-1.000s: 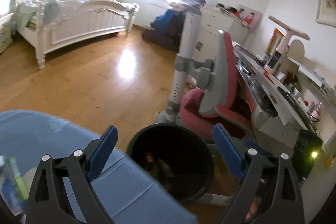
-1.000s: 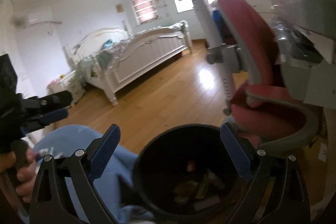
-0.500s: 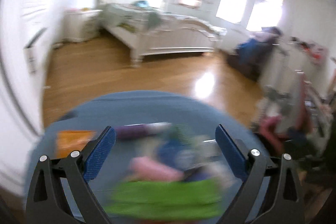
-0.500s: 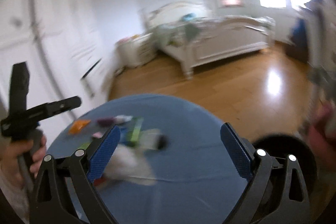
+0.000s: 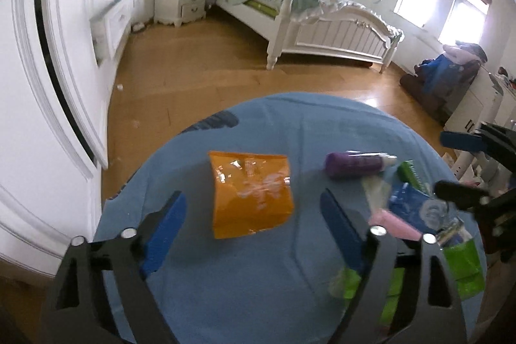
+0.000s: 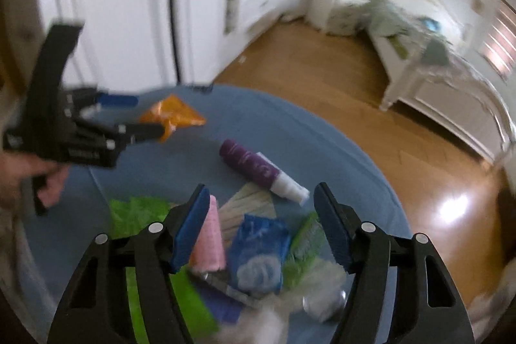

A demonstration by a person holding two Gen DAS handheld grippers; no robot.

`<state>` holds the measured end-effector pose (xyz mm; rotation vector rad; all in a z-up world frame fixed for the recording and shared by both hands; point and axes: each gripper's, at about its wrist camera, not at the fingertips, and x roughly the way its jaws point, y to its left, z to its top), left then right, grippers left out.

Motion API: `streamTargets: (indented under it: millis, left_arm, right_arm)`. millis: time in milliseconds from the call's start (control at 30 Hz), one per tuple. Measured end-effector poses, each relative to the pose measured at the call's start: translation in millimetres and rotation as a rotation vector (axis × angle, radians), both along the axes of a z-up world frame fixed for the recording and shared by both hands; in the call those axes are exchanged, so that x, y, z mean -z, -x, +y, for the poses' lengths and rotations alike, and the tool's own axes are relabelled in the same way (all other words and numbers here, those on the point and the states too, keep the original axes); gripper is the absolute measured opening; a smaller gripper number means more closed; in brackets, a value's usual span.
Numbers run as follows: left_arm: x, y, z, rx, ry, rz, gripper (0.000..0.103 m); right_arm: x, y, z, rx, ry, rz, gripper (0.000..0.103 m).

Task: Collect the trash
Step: 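Grasp the orange chip bag with the left tool while the right tool grasps the purple tube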

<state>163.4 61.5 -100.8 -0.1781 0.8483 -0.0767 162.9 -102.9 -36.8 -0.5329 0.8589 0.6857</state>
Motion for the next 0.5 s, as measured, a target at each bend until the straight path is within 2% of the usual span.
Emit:
streamTargets:
  millis: [100, 267, 367, 400, 433, 500]
  left_arm:
    - [8, -5, 11, 0.006, 0.003, 0.019, 0.071]
    - [9, -4, 10, 0.022, -0.011, -0.001, 0.071]
    - [10, -5, 10, 0.027, -0.014, -0.009, 0.068]
    - [10, -4, 11, 0.025, -0.013, -0.01, 0.066]
    - [10, -4, 12, 0.026, -0.009, -0.01, 0.064]
    - [10, -4, 12, 0.023, -0.009, -0.011, 0.062]
  right_arm:
    - [20, -23, 25, -0.033, 0.089, 0.015, 0.067]
    - [45, -48, 59, -0.09, 0.18, 0.055, 0.06]
    - [60, -59, 74, -0.105, 0.213, 0.1, 0.051]
    - [62, -59, 77, -0.109, 0.203, 0.103, 0.049]
    - [62, -61, 80, -0.115, 0.192, 0.122, 0.041]
    - [64, -60, 82, -0.115, 0.186, 0.134, 0.038]
